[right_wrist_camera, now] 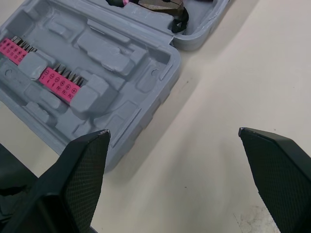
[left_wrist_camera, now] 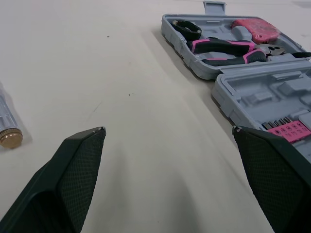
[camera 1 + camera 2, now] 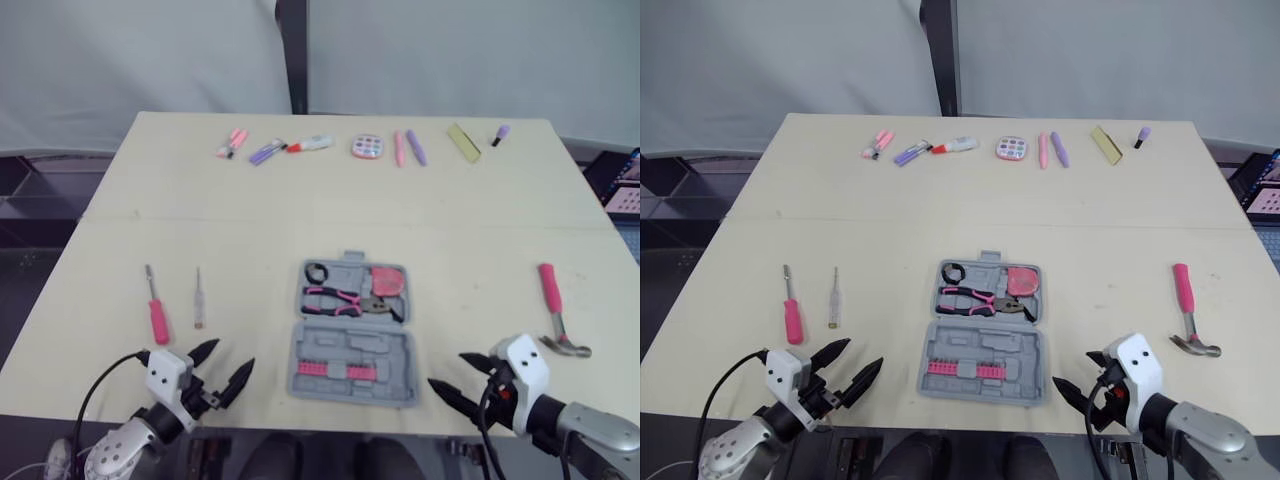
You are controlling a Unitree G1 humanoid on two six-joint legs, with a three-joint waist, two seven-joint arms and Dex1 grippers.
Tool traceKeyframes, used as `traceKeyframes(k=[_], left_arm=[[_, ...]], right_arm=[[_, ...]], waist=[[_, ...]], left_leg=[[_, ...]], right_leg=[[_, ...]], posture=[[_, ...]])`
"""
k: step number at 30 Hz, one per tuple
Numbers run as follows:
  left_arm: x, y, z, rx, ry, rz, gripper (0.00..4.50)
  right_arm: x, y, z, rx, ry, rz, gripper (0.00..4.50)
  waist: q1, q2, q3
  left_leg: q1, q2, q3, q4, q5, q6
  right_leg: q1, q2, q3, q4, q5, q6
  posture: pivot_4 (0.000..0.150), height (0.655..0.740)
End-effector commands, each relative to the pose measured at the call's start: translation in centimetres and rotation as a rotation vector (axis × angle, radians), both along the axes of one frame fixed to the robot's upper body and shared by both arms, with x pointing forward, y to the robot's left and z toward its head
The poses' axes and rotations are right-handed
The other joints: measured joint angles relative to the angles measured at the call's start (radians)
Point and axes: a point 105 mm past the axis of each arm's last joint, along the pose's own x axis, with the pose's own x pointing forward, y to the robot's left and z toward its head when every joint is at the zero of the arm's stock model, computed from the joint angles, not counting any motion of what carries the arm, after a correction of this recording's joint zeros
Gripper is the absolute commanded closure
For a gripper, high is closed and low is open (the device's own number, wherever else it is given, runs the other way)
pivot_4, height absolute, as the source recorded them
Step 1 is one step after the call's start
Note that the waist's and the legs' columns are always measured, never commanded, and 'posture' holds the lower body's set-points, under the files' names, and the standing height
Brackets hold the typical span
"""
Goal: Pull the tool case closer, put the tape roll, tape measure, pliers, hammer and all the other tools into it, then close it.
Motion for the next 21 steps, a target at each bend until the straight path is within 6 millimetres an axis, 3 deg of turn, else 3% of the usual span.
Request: traceKeyframes(k=[1,8,14,21], left_arm=[[-0.2,0.0,0.6,0.021,-0.029,-0.010,0.02],[-0.1,0.5,1.7,-0.006,-0.030,0.051,0.02],[0.2,1.2,2.7,-0.067,0.025,0.211,0.02],[-0.4,2.2,4.2,-0.010,0.051,0.283,0.02]], right_arm=[[-0.2,0.4,0.8,0.015,-0.025,0.029,0.03],[-1.1,0.8,3.1,0.046,-0.070,0.158,0.03],[-0.8,0.8,5.8,-0.019,-0.304,0.332,0.03],[-0.6,1.0,6.1,-0.018,-0.391,0.441,0.03]], waist=[[0.000,0.000,0.000],[0.000,0.000,0.000],[0.000,-0.001,0.000],[0.000,-0.003,0.001]], left_leg=[[0.000,0.000,0.000,0.000,0.000,0.000],[0.000,0.000,0.000,0.000,0.000,0.000],[0.000,0.000,0.000,0.001,0.000,0.001],[0.000,0.000,0.000,0.002,-0.001,0.001]], right_leg=[[0.000,0.000,0.000,0.000,0.000,0.000],[0.000,0.000,0.000,0.000,0.000,0.000],[0.001,0.000,0.000,0.000,0.000,0.000],[0.001,0.000,0.000,0.000,0.000,0.000]], posture=[[0.150,0.7134],[0.150,0.7134],[0.150,0.7134],[0.150,0.7134]])
